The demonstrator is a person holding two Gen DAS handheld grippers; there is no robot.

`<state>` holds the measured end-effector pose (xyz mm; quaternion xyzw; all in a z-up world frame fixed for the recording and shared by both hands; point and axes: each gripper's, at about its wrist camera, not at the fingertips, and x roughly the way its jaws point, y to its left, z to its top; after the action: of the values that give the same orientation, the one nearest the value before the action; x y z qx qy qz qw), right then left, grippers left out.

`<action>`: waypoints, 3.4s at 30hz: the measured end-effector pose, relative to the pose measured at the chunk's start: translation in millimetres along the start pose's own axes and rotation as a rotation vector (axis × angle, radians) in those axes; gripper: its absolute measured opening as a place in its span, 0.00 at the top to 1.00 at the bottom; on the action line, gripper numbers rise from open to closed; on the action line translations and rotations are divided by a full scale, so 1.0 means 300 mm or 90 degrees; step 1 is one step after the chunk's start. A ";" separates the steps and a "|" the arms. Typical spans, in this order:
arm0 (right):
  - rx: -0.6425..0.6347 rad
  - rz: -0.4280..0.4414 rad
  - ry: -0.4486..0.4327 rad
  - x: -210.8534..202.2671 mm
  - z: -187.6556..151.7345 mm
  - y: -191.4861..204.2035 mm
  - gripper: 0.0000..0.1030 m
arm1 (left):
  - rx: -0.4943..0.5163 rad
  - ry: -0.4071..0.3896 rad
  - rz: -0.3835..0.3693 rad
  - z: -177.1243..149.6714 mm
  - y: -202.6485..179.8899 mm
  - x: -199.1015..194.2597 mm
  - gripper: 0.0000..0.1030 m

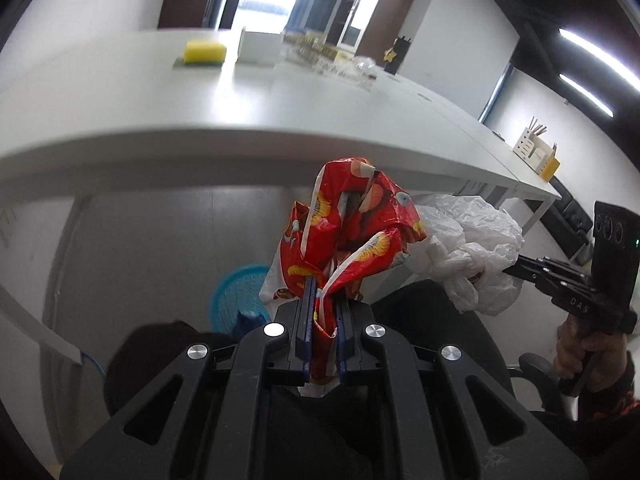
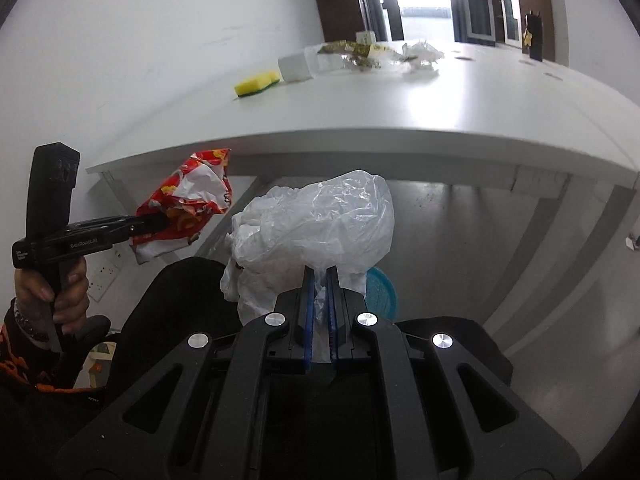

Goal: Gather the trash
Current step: 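Lift the red wrapper and white bag and carry both over the blue basket, then open the left tool over the basket while the right tool releases the white bag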

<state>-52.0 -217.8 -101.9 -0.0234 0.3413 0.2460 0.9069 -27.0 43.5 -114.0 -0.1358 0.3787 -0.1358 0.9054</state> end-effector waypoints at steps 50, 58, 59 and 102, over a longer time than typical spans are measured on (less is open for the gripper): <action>0.106 -0.010 0.239 0.859 -0.033 -0.187 0.95 | -0.096 0.171 0.135 -0.022 0.198 0.632 0.92; 0.136 -0.019 0.297 1.055 -0.055 -0.225 0.95 | -0.106 0.211 0.144 0.000 0.239 0.808 0.92; 0.143 -0.016 0.304 1.073 -0.058 -0.240 0.95 | -0.107 0.218 0.147 0.001 0.244 0.824 0.92; 0.092 -0.038 0.260 0.828 -0.071 -0.148 0.47 | -0.071 0.163 0.163 -0.008 0.124 0.611 0.49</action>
<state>116.1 -154.6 -280.4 -0.0175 0.5337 0.1839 0.8252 100.5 13.7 -247.4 -0.1178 0.5118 -0.0146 0.8508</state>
